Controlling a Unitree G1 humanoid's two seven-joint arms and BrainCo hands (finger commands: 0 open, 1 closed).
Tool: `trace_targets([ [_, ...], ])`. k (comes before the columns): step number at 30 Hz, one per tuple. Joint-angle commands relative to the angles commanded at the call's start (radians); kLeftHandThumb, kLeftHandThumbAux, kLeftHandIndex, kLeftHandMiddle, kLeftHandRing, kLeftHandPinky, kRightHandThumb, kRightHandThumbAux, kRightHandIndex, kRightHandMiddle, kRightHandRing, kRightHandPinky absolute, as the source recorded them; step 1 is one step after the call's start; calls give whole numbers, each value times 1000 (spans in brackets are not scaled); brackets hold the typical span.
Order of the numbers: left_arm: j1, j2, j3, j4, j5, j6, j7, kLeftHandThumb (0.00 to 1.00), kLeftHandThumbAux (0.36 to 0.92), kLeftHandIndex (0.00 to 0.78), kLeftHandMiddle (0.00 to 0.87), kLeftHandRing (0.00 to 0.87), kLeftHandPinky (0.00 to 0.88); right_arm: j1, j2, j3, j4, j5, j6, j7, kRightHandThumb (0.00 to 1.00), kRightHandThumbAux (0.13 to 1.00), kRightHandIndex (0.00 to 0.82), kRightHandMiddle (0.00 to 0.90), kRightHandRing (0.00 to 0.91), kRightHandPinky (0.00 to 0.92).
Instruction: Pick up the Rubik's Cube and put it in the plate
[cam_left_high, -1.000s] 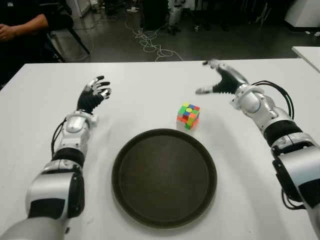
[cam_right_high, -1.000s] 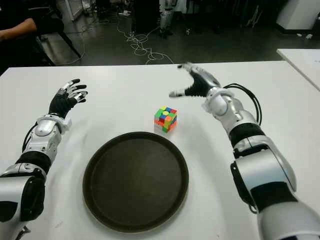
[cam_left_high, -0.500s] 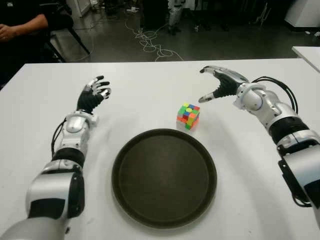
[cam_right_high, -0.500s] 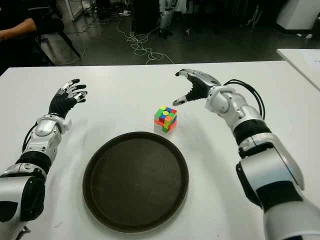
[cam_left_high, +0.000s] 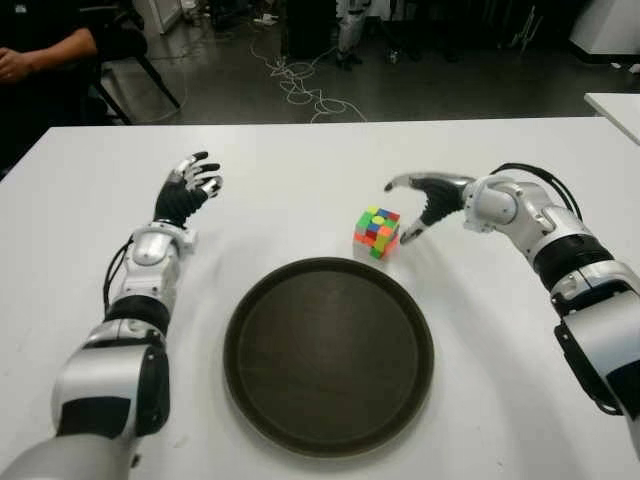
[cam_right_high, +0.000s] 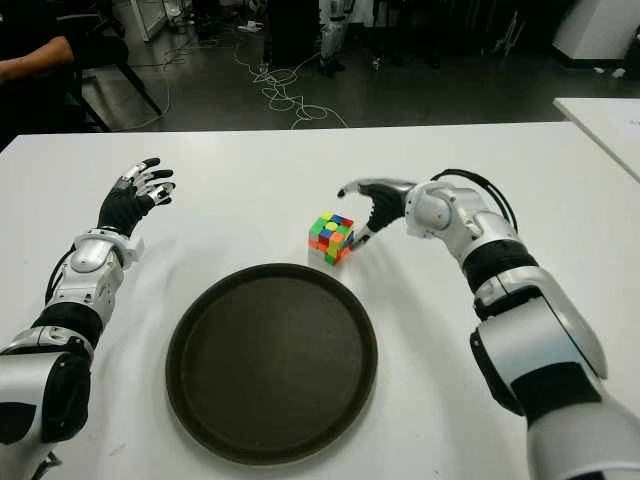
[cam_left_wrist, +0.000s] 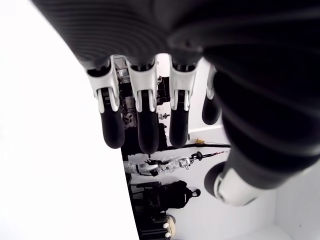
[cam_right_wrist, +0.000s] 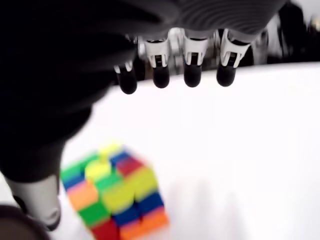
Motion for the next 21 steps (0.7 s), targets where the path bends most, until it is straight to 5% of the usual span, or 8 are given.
trace_targets([
  [10, -2, -5, 6, 3, -7, -5, -3, 117, 756, 159, 242, 240, 265, 0, 10, -3, 9, 4, -5, -17, 0, 762, 17, 28, 22, 5],
  [21, -6, -1, 3, 11, 0, -8, -3, 132, 716, 162, 248, 247, 274, 1, 16, 5, 13, -8, 4, -62, 0, 762, 26, 38, 36, 15],
])
